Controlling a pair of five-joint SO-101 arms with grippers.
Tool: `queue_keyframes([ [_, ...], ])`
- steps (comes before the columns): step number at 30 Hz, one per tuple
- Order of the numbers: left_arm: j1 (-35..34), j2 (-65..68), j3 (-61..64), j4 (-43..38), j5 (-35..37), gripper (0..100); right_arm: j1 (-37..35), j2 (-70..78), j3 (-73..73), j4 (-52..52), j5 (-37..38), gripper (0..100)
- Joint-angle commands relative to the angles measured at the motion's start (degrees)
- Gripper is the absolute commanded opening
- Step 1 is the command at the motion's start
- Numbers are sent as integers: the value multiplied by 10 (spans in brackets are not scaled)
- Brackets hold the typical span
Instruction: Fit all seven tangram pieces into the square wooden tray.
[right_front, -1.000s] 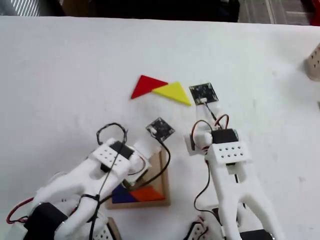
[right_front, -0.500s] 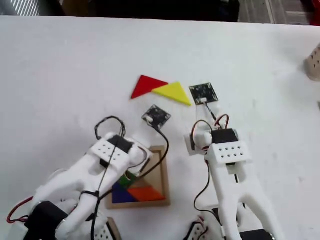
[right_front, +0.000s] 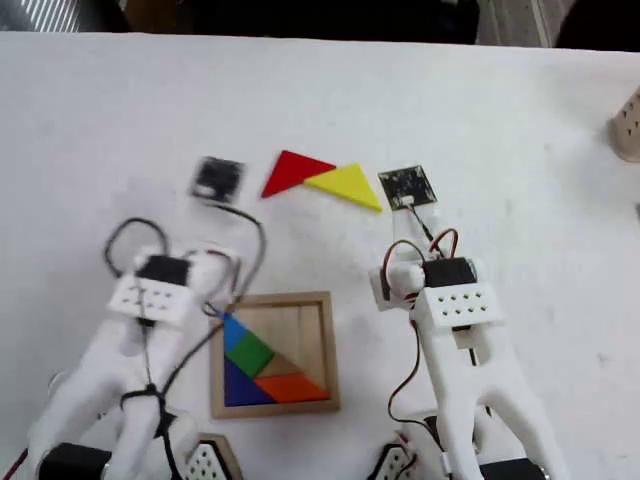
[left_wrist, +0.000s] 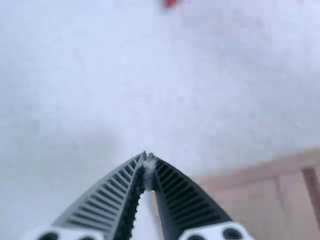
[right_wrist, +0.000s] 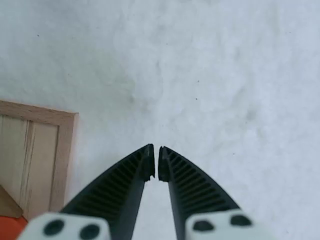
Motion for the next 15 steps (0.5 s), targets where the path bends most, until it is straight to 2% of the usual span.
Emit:
queue_keyframes([
  [1, -115, -27, 12, -92, 9, 23, 7, -13, 1, -48, 15, 22],
  [6, -160, -27, 33, -144, 9, 24, 11, -13, 24, -175, 32, 22],
  [9, -182, -27, 32, -144, 9, 24, 10, -12, -5, -170, 115, 50],
  [12, -193, -18, 31, -162, 10, 24, 9, 19, -53, -144, 119, 108],
  [15, -196, 30, 12, -186, 10, 24, -3, 78, -67, -154, 98, 125],
])
